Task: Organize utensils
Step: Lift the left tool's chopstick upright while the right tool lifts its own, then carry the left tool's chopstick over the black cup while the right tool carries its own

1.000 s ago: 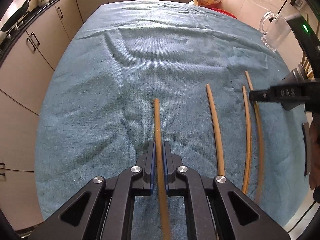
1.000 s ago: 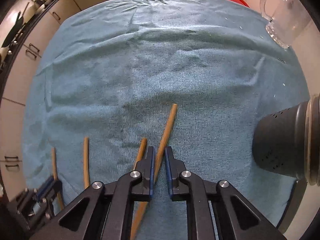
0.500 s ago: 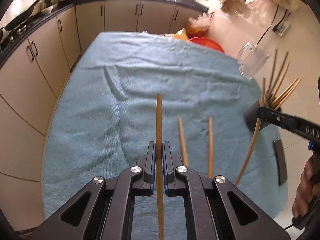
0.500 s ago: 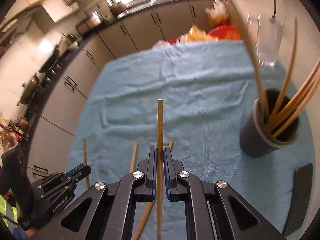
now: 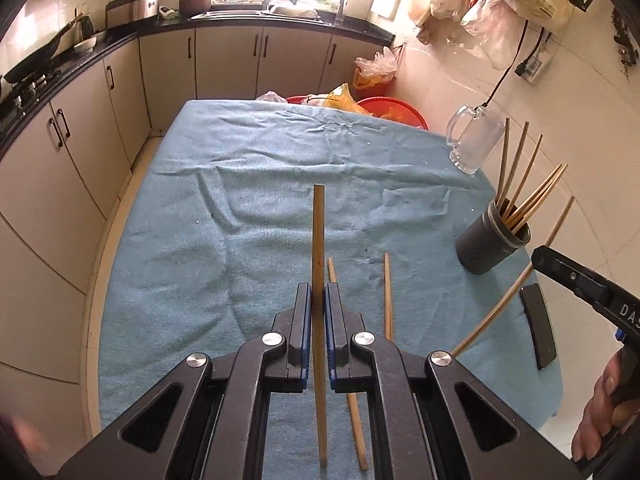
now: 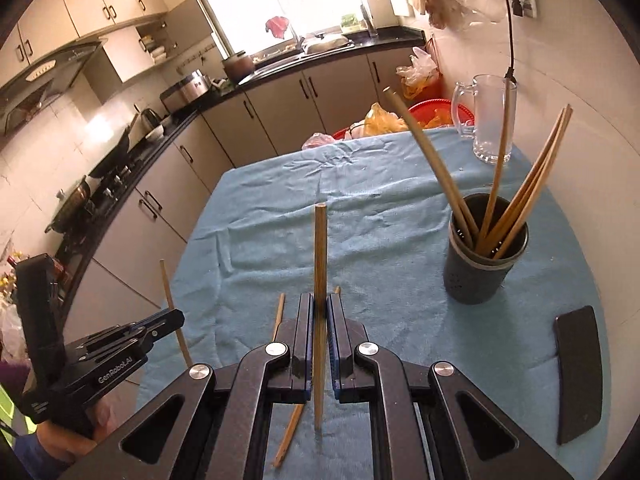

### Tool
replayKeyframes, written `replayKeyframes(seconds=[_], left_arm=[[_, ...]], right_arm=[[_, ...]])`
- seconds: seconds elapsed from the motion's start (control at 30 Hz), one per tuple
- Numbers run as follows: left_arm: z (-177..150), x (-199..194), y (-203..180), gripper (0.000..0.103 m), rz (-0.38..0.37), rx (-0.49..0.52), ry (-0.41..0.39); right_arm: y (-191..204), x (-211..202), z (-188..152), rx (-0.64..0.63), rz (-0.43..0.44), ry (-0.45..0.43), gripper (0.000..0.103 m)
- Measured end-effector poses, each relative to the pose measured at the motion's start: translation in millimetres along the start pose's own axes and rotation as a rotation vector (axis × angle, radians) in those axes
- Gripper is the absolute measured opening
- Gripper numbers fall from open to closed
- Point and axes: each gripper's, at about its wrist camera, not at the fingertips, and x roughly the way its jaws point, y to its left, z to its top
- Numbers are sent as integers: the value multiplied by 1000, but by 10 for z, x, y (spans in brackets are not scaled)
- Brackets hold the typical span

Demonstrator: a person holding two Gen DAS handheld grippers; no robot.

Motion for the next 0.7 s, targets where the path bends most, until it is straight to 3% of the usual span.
replayKeyframes(seconds=[0.37, 0.7], left_arm=[[-23, -251, -158, 6, 90, -91, -64], [48, -484, -392, 6, 147, -105, -113]], right_arm=[[-248, -283, 147, -47, 93, -42, 7], [-599, -526, 203, -31, 153, -76, 7]])
